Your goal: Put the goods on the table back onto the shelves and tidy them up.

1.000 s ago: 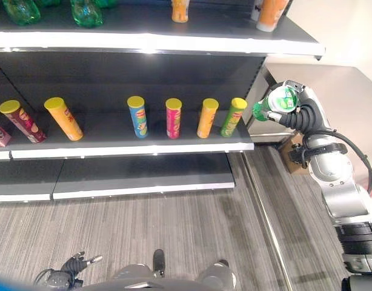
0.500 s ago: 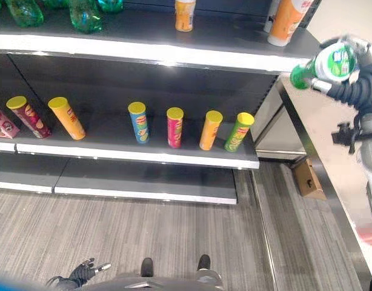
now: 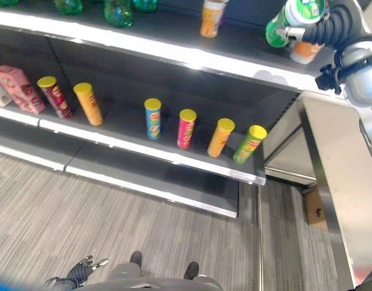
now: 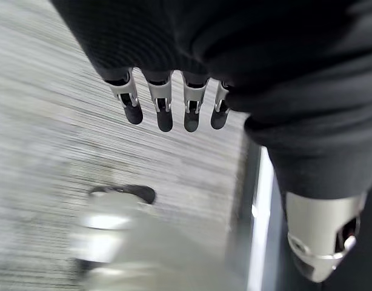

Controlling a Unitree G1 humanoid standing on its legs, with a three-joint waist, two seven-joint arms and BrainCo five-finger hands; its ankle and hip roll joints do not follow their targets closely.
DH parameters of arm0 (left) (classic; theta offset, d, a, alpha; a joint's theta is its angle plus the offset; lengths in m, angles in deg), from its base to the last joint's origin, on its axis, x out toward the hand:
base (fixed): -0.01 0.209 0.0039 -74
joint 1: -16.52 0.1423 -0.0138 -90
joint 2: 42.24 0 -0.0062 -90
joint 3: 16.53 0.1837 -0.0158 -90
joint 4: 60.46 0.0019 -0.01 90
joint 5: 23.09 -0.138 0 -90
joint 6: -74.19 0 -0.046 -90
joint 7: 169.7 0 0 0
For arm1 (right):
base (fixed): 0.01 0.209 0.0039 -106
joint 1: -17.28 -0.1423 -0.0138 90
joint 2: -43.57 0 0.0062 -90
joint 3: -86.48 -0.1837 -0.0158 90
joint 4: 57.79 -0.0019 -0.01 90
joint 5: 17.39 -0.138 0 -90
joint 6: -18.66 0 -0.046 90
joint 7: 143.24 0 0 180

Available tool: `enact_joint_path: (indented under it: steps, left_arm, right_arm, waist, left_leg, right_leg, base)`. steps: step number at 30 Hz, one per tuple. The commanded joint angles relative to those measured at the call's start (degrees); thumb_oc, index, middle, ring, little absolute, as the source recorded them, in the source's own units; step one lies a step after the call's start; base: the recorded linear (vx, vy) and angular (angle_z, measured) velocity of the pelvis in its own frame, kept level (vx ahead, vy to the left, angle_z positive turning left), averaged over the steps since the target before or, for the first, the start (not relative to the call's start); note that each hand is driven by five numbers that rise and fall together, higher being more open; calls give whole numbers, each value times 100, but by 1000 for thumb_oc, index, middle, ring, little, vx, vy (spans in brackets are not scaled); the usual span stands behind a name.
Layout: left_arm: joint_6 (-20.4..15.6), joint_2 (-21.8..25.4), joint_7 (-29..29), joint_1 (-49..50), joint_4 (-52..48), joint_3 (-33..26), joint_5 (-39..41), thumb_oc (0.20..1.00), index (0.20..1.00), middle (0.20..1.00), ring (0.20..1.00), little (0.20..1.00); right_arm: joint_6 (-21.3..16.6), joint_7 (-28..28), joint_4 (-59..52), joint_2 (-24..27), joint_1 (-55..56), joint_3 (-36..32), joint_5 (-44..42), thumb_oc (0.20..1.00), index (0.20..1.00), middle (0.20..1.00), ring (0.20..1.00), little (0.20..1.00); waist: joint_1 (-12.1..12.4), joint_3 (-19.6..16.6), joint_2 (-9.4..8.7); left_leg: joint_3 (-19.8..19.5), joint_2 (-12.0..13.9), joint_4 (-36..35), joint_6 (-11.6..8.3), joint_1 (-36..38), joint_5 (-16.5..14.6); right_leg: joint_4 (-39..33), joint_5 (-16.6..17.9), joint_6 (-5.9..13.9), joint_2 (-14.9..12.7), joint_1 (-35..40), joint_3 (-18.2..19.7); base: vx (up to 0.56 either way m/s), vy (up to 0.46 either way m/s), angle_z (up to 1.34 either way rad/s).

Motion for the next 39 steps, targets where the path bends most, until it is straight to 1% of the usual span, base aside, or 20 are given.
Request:
enact_joint_path:
  steps: [1,2,3,4,5,6,7,8,9,13,17,22,26,28,35,36,38,39]
  left_arm:
    - [-38,282,95,-53,-109,261,452,1000,1000,1000,1000,1000]
    - [-12,260,80,-37,-111,241,485,1000,1000,1000,1000,1000]
    - [-6,250,73,-22,-96,250,485,1000,1000,1000,1000,1000]
    - [-11,260,130,-43,-56,241,523,1000,1000,1000,1000,1000]
    - [-3,288,83,-31,7,277,486,1000,1000,1000,1000,1000]
    - [30,271,78,-17,64,312,493,1000,1000,1000,1000,1000]
    - [30,275,77,-16,64,314,494,1000,1000,1000,1000,1000]
    - [14,310,12,18,57,375,450,1000,1000,1000,1000,1000]
    - [9,321,2,10,91,393,444,1000,1000,1000,1000,1000]
    - [-29,410,37,-76,255,398,465,1000,1000,1000,1000,1000]
    - [-39,459,75,-128,427,388,485,1000,1000,1000,1000,1000]
    - [-46,476,124,-152,530,335,569,1000,1000,1000,1000,1000]
    - [-44,479,117,-155,547,330,566,1000,1000,1000,1000,1000]
    - [-31,487,94,-120,586,340,530,1000,1000,1000,1000,1000]
    - [-52,510,67,-104,505,359,558,1000,1000,1000,1000,1000]
    - [-67,557,61,-162,438,367,595,1000,1000,1000,1000,1000]
    - [-70,562,60,-170,446,371,585,1000,1000,1000,1000,1000]
    - [-72,567,38,-149,464,379,550,1000,1000,1000,1000,1000]
  right_arm:
    - [-26,42,166,155,-372,260,-567,200,200,200,200,200]
    - [11,-4,197,141,-392,315,-625,200,200,200,200,200]
    - [21,-55,232,101,-355,319,-717,200,200,200,200,200]
    - [-69,-62,255,73,-223,211,-923,200,200,200,200,200]
    - [-14,-171,447,76,-202,179,-1038,200,200,200,200,200]
    - [71,-284,576,-50,-146,103,-1364,200,200,200,200,200]
    - [71,-287,574,-50,-133,91,-1366,200,200,200,200,200]
    - [117,-474,1068,-88,-389,207,-1939,200,200,200,200,200]
    - [130,-528,1234,-79,-614,417,-2004,200,200,200,200,200]
    - [233,-674,1855,-37,-1310,1051,-2133,200,200,200,200,200]
    - [302,-650,2287,-92,-1652,1200,-2161,200,200,200,200,200]
    - [388,-639,2808,-226,-2169,1642,-1936,200,200,200,200,200]
    - [437,-697,2884,-186,-2275,1807,-1847,200,200,200,200,200]
    - [490,-835,2933,-136,-2253,1910,-1869,200,200,200,200,200]
    - [539,-951,3093,-240,-2241,2052,-1819,200,200,200,200,200]
    - [603,-1056,3118,-203,-2260,2213,-1753,200,200,200,200,200]
    - [608,-1078,3114,-177,-2273,2244,-1757,200,200,200,200,200]
    - [633,-1153,3114,-87,-2249,2334,-1724,200,200,200,200,200]
  waist:
    - [86,10,-73]
    - [90,-21,-73]
    - [108,-62,-56]
    - [154,-79,6]
    - [173,-130,8]
    - [147,-184,31]
    - [146,-183,27]
    - [135,-325,-15]
    - [140,-359,-35]
    - [205,-407,-125]
    - [238,-447,-223]
    - [362,-437,-321]
    - [411,-421,-343]
    - [431,-407,-365]
    - [482,-375,-398]
    - [509,-337,-438]
    - [507,-334,-444]
    - [508,-329,-472]
  left_leg:
    - [548,738,411,-197,166,-232]
    - [618,780,50,-162,230,-286]
    - [604,796,-397,-135,270,-193]
    - [541,829,-713,-120,156,-41]
    - [499,804,-1039,-148,220,10]
    - [431,783,-1312,-135,300,89]
    - [429,782,-1334,-136,312,101]
    - [521,645,-1555,-130,564,103]
    - [573,602,-1624,-114,618,120]
    - [657,528,-1775,-103,719,109]
    - [664,471,-1776,-70,721,86]
    - [621,394,-1776,-44,732,41]
    - [558,368,-1776,-64,655,74]
    - [502,366,-1776,-80,620,92]
    - [487,345,-1776,-55,606,81]
    - [448,342,-1776,-64,559,105]
    - [434,338,-1776,-68,549,111]
    - [420,334,-1776,-73,528,113]
  right_leg:
    - [108,-518,279,-197,59,-186]
    - [108,-509,316,-216,52,-200]
    - [108,-500,344,-214,37,-194]
    - [108,-530,358,-191,45,-219]
    - [108,-552,368,-172,14,-181]
    - [108,-564,368,-129,40,-161]
    - [108,-566,369,-129,44,-165]
    - [108,-499,406,-188,118,-160]
    - [108,-466,421,-232,106,-149]
    - [108,-406,474,-310,105,-112]
    - [108,-346,517,-384,102,-157]
    - [108,-314,571,-456,153,-222]
    - [108,-309,578,-472,147,-310]
    - [117,-310,584,-485,176,-414]
    - [111,-282,613,-513,167,-452]
    - [113,-285,610,-514,144,-483]
    - [116,-287,608,-516,140,-492]
    - [119,-287,611,-520,146,-514]
  base:
    - [56,19,50]
    - [82,58,47]
    - [93,72,31]
    - [80,83,13]
    - [99,73,25]
    - [68,51,29]
    - [206,150,22]
    - [177,169,-5]
    - [203,205,-19]
    - [49,89,-1]
    - [42,50,3]
    - [38,30,-1]
    - [17,1,9]
    - [34,2,23]
    - [21,8,5]
    - [0,0,0]
    - [8,1,4]
    - [20,3,12]
